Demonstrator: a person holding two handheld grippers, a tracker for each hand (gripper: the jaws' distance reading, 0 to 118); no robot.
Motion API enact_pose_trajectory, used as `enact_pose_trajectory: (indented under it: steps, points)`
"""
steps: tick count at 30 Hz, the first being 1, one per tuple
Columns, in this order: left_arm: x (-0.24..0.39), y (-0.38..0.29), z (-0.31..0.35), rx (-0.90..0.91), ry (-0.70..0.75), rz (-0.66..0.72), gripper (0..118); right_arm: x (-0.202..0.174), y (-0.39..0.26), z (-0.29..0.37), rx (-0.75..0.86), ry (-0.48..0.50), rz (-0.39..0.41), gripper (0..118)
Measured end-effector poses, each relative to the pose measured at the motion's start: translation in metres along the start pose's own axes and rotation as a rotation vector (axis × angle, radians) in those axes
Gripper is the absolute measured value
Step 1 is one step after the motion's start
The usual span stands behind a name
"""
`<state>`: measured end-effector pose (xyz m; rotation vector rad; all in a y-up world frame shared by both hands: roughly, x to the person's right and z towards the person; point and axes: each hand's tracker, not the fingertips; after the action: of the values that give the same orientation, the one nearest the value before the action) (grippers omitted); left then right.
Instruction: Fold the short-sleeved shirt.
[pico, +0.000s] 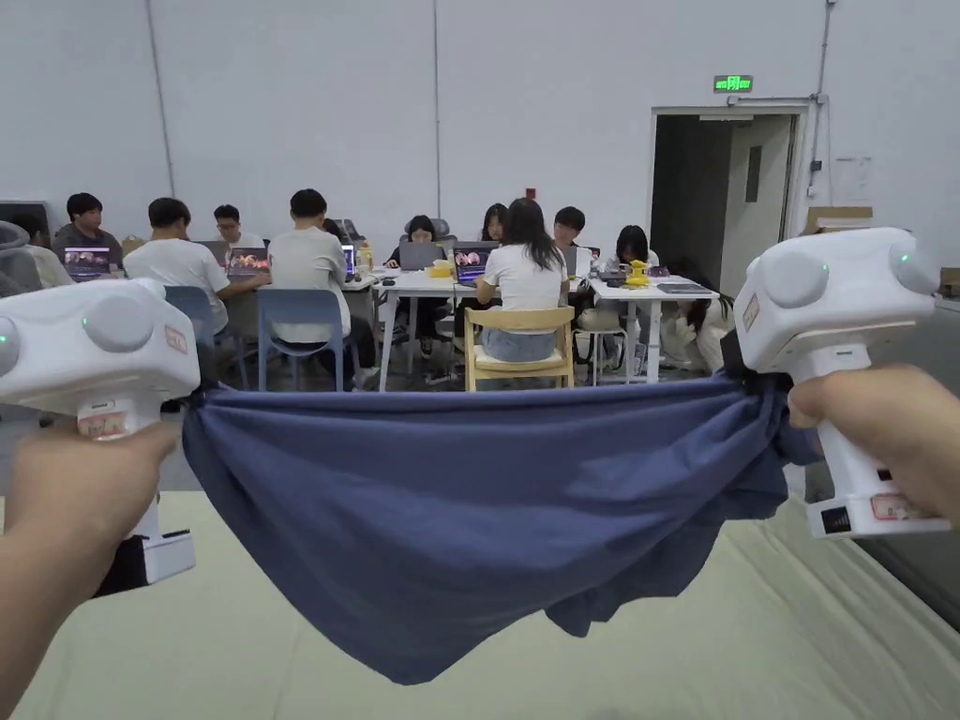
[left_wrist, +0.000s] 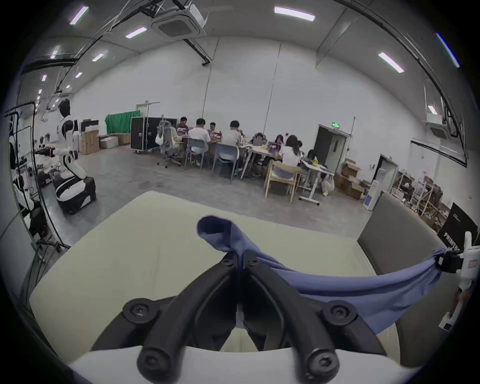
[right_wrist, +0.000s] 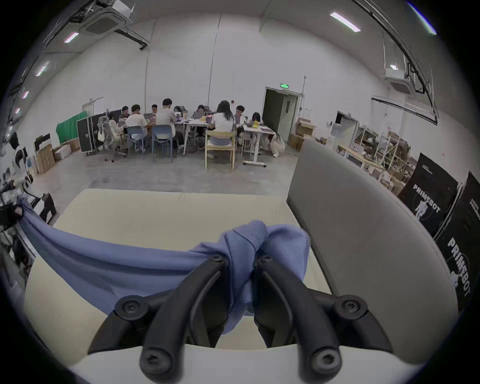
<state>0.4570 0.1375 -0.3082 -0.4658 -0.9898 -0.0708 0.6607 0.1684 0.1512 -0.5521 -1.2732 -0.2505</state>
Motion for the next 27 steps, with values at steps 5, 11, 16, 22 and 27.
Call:
enact_pose_trajectory:
  steps: [5,11,16,22,27]
  points:
    - [-0.003,-0.07,-0.042,-0.121,0.021,-0.023,0,-0.011,-0.065,-0.054,-0.102,0.015,0.007,17]
    - [-0.024,-0.176,-0.069,-0.31,0.039,0.015,0,-0.016,-0.177,-0.093,-0.256,0.063,-0.038,17]
    - [-0.055,-0.246,-0.034,-0.386,-0.043,0.024,0,0.0,-0.275,-0.075,-0.325,0.117,-0.027,17]
    - [-0.102,-0.314,0.04,-0.492,-0.124,0.068,0,0.028,-0.384,-0.002,-0.425,0.196,-0.117,17]
    - [-0.12,-0.364,0.077,-0.598,-0.115,0.027,0,0.025,-0.437,0.04,-0.435,0.197,-0.088,17]
